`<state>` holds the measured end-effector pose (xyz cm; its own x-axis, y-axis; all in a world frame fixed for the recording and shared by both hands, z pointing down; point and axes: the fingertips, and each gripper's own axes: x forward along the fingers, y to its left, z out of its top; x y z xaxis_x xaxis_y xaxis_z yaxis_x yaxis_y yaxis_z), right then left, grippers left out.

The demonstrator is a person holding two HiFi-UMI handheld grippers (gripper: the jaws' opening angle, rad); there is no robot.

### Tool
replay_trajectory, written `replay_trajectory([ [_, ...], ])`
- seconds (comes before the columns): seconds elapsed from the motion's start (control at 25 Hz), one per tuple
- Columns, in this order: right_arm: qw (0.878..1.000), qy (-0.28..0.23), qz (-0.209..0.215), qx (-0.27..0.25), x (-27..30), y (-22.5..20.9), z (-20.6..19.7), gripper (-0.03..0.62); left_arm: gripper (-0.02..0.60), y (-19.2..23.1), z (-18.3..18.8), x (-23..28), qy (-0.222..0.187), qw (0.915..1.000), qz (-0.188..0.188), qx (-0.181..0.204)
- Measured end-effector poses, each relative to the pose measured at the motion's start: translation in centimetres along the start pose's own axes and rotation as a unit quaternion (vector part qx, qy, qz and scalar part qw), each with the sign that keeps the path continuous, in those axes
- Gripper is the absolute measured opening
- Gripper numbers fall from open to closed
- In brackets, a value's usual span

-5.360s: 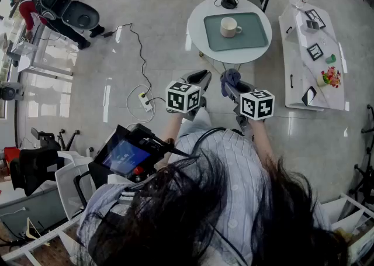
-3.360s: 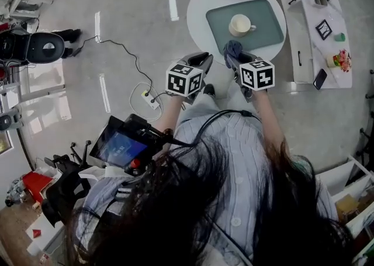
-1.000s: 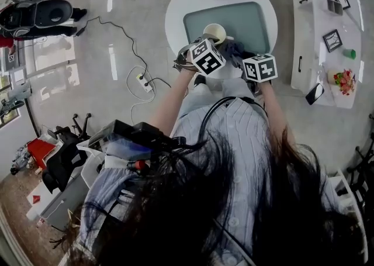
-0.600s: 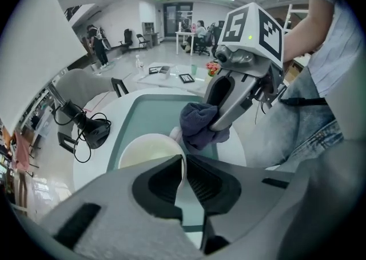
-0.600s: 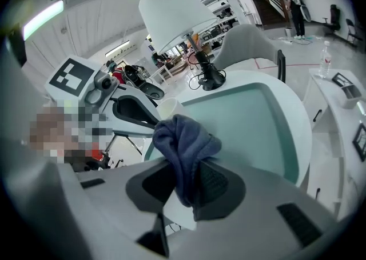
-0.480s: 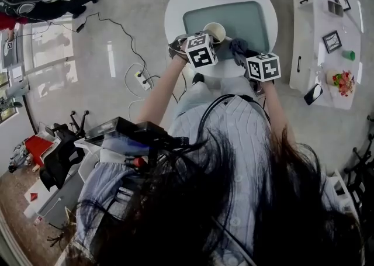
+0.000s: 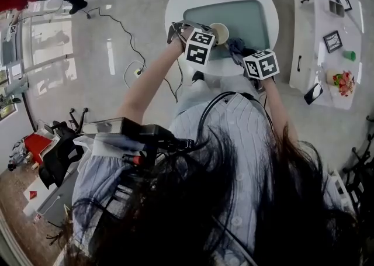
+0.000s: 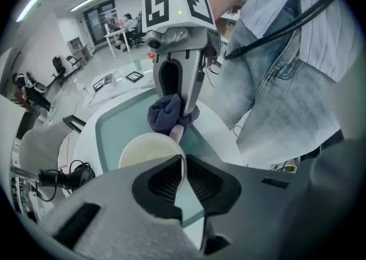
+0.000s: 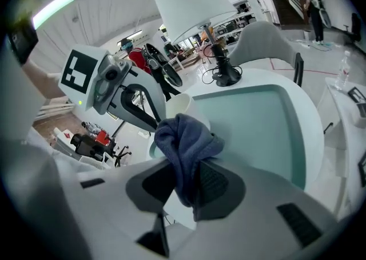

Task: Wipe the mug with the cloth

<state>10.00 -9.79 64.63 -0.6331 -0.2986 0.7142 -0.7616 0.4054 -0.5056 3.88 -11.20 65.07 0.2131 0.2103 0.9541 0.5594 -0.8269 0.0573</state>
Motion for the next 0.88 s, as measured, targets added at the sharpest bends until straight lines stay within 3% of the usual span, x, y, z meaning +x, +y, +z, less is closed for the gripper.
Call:
replay_trajectory([
  [0.12, 1.000, 0.010, 0.001, -0.020, 0.7, 0.7, 0.3, 0.095, 0.040, 0.4, -0.3, 0.0, 0.012, 0.9997, 0.013, -0.014],
  [0.28, 1.000, 0.008, 0.001, -0.015, 1.0, 1.0, 0.4, 0.095, 0.045, 0.9, -0.7, -0.3, 0.006, 0.9923, 0.058, -0.109],
  [0.4, 1.000, 0.004, 0.001, -0.004, 1.3, 1.3, 0.5, 0.095, 0.055, 0.8, -0.7, -0.8, -0.008, 0.9795, 0.087, -0.181],
  [0.52, 1.000, 0.004, 0.002, 0.006, 1.8, 1.6, 0.7, 0.095, 0.055, 1.1, 0.7, -2.0, -0.068, 0.9517, 0.108, -0.279],
  [0.6, 1.000, 0.004, 0.004, 0.009, 2.1, 1.8, 0.8, 0.095, 0.054, 1.7, 1.1, -2.9, -0.101, 0.9238, 0.124, -0.348],
  [0.72, 1.000, 0.003, 0.007, 0.014, 2.4, 2.0, 0.8, 0.095, 0.054, 2.5, 0.5, -3.3, -0.108, 0.8846, 0.154, -0.427],
  [0.8, 1.000, 0.003, 0.007, 0.018, 2.5, 2.1, 0.8, 0.095, 0.054, 2.6, 0.2, -3.2, -0.109, 0.8693, 0.161, -0.455],
  [0.88, 1.000, 0.002, 0.010, 0.023, 2.5, 2.1, 0.8, 0.095, 0.054, 2.4, 0.3, -3.3, -0.111, 0.8679, 0.153, -0.459],
])
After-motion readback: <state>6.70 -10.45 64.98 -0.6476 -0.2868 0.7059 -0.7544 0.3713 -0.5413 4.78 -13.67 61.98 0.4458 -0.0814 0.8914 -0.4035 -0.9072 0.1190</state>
